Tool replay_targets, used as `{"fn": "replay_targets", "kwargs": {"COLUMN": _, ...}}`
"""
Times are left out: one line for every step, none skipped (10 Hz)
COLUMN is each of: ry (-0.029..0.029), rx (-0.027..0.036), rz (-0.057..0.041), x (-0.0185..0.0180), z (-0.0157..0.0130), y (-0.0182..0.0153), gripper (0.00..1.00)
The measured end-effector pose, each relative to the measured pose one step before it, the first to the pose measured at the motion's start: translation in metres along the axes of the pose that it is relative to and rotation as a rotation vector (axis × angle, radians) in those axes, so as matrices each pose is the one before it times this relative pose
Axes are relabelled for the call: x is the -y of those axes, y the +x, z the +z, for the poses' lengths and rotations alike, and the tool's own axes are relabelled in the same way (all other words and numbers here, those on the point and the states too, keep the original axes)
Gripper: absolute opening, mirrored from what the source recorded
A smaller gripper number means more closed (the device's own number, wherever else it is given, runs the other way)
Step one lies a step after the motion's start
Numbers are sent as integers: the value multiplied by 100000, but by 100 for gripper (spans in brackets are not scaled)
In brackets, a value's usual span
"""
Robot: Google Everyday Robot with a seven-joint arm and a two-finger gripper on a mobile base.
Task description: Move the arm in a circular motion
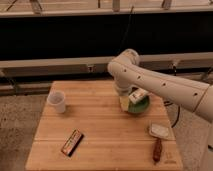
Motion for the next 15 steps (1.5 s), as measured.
{"fn": "replay_targets", "kwargs": {"ry": -124, "rx": 239, "rz": -989, "x": -56, "z": 76, "y": -573, "gripper": 80}}
{"fn": "replay_targets", "kwargs": {"ry": -215, "rx": 546, "rz": -1052, "x": 114, "z": 128, "y": -794, "gripper": 80}}
{"fn": "replay_targets", "kwargs": {"ry": -163, "rx": 399, "rz": 361, "x": 115, "z": 125, "y": -408, "gripper": 80}}
{"fn": "replay_targets", "kwargs": {"ry": -387, "rx": 352, "rz": 912, "x": -5, "z": 223, "y": -268, "gripper": 80}}
{"fn": "replay_targets", "kwargs": {"ry": -549, "rx": 218, "rz": 1219, "x": -151, "z": 283, "y": -260, "gripper": 80}}
{"fn": "replay_targets", "kwargs": {"ry": -841, "rx": 504, "rz": 183, "x": -305, "z": 216, "y": -627, "gripper": 80}}
{"fn": "replay_targets", "kwargs": {"ry": -98, "rx": 189, "rz": -848, "x": -132, "z": 15, "y": -403, "gripper": 80}}
{"fn": "replay_targets", "kwargs": {"ry": -672, "rx": 467, "rz": -646, "x": -440, "z": 62, "y": -303, "gripper": 80}}
{"fn": "replay_targets", "kwargs": {"ry": -485, "rx": 432, "rz": -235, "x": -654, "z": 122, "y": -806, "gripper": 80}}
{"fn": "replay_targets", "kwargs": {"ry": -511, "rx": 360, "rz": -136, "x": -524, "z": 107, "y": -756, "gripper": 80}}
{"fn": "replay_targets", "kwargs": {"ry": -189, "rx": 870, "rz": -420, "x": -488, "z": 95, "y": -1049, "gripper": 80}}
{"fn": "replay_targets", "kwargs": {"ry": -260, "rx": -50, "rz": -768, "x": -289, "z": 86, "y": -480, "gripper": 80}}
{"fn": "replay_targets", "kwargs": {"ry": -326, "rx": 123, "rz": -703, "x": -281, "z": 83, "y": -445, "gripper": 80}}
{"fn": "replay_targets", "kwargs": {"ry": -577, "rx": 458, "rz": 430, "x": -530, "z": 212, "y": 40, "gripper": 80}}
{"fn": "replay_targets", "kwargs": {"ry": -596, "rx": 243, "rz": 544, "x": -875, "z": 200, "y": 277, "gripper": 80}}
